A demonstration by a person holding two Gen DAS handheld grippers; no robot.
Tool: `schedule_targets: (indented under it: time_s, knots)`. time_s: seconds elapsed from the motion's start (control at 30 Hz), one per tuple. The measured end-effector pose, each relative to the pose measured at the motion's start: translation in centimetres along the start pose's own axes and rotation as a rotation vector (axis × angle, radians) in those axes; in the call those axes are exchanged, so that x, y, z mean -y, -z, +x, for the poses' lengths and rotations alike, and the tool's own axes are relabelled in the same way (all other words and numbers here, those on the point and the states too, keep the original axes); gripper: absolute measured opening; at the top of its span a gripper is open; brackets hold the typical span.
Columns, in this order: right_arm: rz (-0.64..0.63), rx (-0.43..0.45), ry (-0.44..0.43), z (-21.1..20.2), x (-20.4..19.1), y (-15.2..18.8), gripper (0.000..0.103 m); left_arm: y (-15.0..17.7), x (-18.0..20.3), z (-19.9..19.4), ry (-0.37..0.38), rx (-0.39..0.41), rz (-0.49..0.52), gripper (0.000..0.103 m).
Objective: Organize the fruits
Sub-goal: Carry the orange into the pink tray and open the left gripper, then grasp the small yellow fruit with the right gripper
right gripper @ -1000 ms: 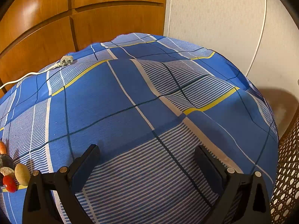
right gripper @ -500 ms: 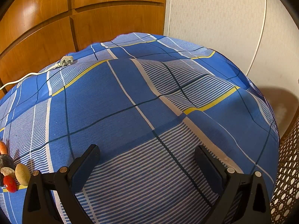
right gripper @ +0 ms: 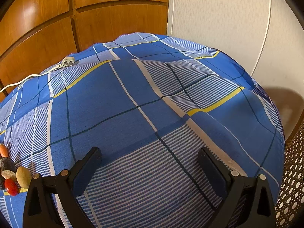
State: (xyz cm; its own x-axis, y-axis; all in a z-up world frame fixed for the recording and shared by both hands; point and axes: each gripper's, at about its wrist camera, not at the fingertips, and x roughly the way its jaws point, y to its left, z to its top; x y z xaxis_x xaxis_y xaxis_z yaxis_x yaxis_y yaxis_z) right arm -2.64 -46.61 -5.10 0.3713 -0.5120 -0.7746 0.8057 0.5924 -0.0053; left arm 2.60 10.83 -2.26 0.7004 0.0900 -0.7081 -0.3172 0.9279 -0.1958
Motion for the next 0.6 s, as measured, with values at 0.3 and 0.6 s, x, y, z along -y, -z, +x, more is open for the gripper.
schedule_targets:
  time_s: [0.3, 0.6]
  knots:
    - [-0.005, 0.008, -0.011, -0.4, -0.1, 0.2, 0.098, 1.8, -0.1, 1.5, 0.0, -0.056, -0.031, 0.098]
    - [-0.181, 0.032, -0.287, -5.1, -4.6, 0.2, 0.042, 2.4, -0.3, 1.9, -0.006, -0.078, -0.029, 0.098]
